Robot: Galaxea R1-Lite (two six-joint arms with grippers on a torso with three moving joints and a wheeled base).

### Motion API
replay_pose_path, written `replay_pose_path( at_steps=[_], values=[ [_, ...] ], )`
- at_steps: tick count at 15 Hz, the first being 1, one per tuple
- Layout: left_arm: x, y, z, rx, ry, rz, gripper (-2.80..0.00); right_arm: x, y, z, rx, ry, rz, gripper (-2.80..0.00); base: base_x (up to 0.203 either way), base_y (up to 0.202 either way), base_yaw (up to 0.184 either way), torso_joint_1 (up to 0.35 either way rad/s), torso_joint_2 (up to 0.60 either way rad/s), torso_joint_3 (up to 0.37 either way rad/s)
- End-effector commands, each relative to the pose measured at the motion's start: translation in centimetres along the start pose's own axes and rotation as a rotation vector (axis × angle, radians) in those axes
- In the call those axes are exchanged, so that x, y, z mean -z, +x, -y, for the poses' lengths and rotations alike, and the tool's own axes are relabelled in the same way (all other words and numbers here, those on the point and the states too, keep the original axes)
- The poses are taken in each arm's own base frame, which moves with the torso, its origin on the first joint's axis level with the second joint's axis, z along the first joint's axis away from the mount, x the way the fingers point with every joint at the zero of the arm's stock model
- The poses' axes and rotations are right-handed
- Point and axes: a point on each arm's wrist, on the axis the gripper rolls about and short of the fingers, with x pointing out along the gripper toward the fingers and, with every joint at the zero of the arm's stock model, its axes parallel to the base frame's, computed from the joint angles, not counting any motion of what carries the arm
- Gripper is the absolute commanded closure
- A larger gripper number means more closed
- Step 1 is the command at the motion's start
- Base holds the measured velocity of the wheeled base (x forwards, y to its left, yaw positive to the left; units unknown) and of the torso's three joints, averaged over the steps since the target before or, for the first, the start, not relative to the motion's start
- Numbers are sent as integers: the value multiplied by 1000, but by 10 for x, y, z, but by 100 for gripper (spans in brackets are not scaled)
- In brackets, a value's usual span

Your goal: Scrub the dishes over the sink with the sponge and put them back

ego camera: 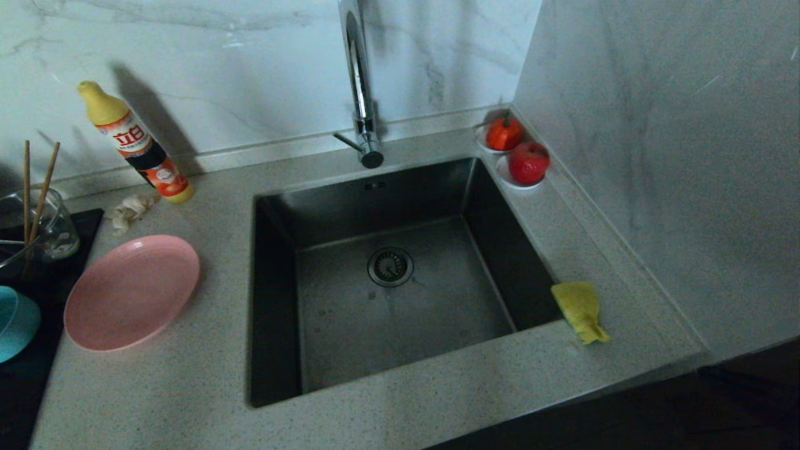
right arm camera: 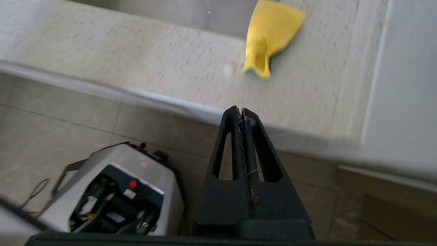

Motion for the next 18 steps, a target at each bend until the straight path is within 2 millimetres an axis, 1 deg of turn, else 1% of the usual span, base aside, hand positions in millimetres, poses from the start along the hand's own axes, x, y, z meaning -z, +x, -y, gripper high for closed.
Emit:
replay_pose_path(
  at_steps=[1, 4, 7, 12, 16, 18],
  values=[
    [0, 0, 0, 0, 0, 0, 0, 6, -30, 1, 27, 13, 71, 0, 0, 0, 0, 0, 0, 0],
    [0, 0, 0, 0, 0, 0, 0, 17, -50, 0, 85, 25, 107, 0, 0, 0, 0, 0, 0, 0],
    [0, 0, 0, 1, 0, 1, 0, 35, -58, -5, 113, 27, 113, 0, 0, 0, 0, 0, 0, 0],
    [0, 0, 0, 0, 0, 0, 0, 76, -70, -18, 208, 35, 147, 0, 0, 0, 0, 0, 0, 0],
    [0, 0, 0, 0, -1, 2, 0, 120, -71, -30, 281, 46, 173, 0, 0, 0, 0, 0, 0, 0],
    [0, 0, 0, 0, 0, 0, 0, 130, -73, -32, 354, 55, 187, 0, 0, 0, 0, 0, 0, 0]
  ],
)
